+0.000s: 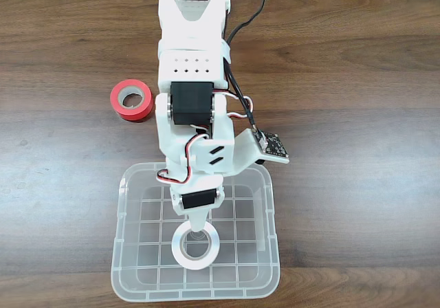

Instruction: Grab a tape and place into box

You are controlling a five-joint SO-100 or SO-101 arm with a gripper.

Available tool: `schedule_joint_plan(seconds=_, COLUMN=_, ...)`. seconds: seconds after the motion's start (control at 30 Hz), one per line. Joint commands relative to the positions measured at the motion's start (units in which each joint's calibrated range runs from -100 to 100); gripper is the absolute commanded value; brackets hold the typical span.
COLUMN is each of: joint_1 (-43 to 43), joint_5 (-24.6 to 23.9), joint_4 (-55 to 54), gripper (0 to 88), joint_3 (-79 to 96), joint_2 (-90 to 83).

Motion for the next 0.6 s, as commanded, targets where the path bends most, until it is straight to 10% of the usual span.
schedule_joint_plan(seconds=0.0, joint_1=-0.21, joint_5=-0.22, joint_4=0.28, gripper=14.1, joint_3=-6.22, joint_2=-2.5)
schedule_joint_plan(seconds=0.57, joint_1=-0.21, joint_5=-0.54, joint_4=5.59, gripper=13.5, joint_3=-9.63, joint_2=-4.51)
